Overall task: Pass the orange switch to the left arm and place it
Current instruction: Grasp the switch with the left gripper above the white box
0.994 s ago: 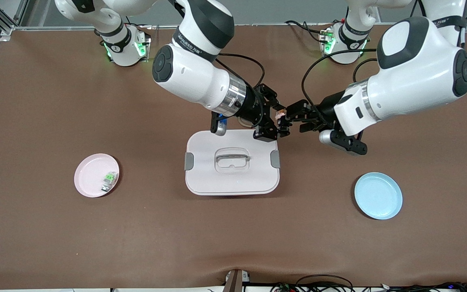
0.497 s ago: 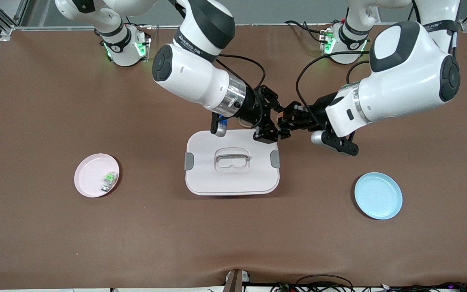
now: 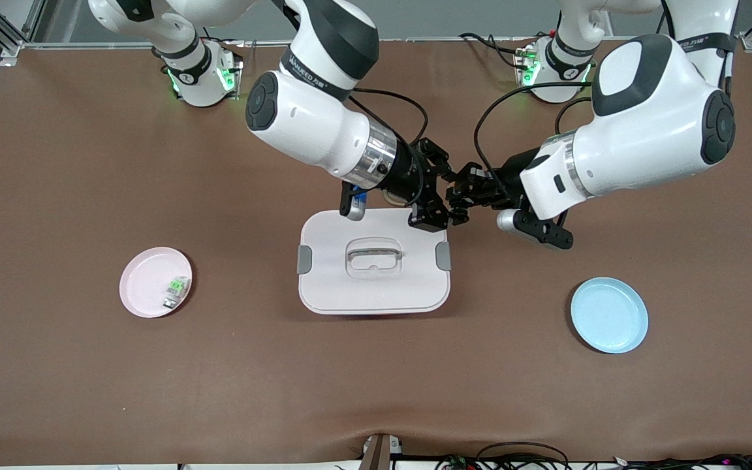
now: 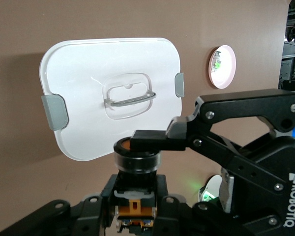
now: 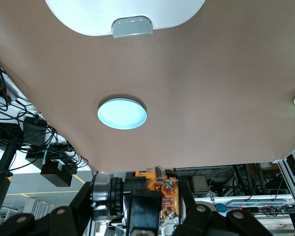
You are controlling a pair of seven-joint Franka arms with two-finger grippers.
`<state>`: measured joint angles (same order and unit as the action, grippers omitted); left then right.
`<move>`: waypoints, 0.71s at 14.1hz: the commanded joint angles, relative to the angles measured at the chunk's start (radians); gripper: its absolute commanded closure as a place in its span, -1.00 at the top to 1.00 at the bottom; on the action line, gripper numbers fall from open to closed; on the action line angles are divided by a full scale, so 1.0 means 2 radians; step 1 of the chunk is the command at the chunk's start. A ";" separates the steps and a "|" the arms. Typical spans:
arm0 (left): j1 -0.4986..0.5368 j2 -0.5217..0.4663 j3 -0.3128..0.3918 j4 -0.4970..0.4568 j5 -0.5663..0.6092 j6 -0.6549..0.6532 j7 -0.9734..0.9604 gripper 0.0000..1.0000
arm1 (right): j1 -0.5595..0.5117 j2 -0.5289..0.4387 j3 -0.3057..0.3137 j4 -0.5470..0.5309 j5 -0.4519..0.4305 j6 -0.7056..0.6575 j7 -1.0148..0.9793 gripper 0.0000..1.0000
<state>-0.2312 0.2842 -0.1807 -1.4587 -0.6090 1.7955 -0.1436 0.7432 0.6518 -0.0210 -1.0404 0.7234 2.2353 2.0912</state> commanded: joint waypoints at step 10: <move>0.021 -0.003 0.007 -0.004 0.040 -0.013 0.007 -1.00 | 0.001 0.008 -0.003 0.020 -0.004 0.004 0.007 1.00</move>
<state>-0.1909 0.2846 -0.1664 -1.4673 -0.5819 1.7818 -0.1388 0.7462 0.6567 -0.0240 -1.0295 0.7232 2.2469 2.0912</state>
